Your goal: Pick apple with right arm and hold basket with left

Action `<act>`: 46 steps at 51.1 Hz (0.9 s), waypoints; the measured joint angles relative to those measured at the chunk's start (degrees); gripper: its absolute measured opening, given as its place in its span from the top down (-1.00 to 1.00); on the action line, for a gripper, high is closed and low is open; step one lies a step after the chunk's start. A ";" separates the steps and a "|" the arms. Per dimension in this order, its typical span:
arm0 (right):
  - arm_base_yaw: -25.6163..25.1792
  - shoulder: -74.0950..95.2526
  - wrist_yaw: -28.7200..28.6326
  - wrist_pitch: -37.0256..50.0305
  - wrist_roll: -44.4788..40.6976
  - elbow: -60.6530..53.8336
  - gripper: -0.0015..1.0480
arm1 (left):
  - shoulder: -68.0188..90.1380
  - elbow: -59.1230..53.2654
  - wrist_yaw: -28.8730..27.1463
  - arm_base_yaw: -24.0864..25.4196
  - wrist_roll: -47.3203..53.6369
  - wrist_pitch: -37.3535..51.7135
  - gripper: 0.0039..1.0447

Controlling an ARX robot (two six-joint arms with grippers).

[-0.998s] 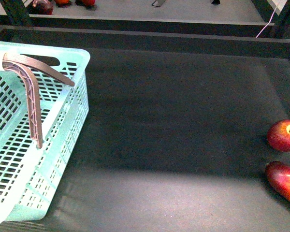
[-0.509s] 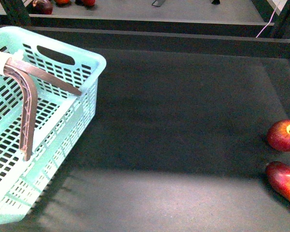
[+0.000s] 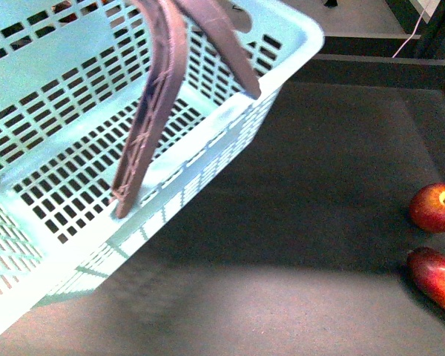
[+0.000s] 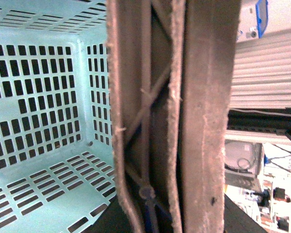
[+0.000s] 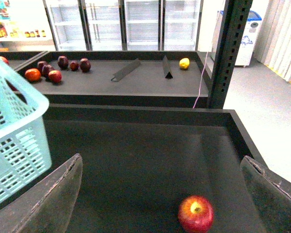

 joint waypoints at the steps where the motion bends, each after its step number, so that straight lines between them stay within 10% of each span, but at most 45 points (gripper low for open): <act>1: 0.00 0.00 0.02 0.00 0.00 0.00 -0.83 | -0.04 0.24 -0.04 -0.44 -0.07 -0.07 0.69; 32: 0.00 0.00 0.00 0.00 0.00 0.00 -0.83 | 1.95 7.67 -2.27 -19.30 -0.50 -1.09 0.69; 46: 0.00 0.00 0.00 0.00 0.00 0.00 -0.83 | 2.32 7.67 -2.19 -20.17 -0.22 -1.09 0.69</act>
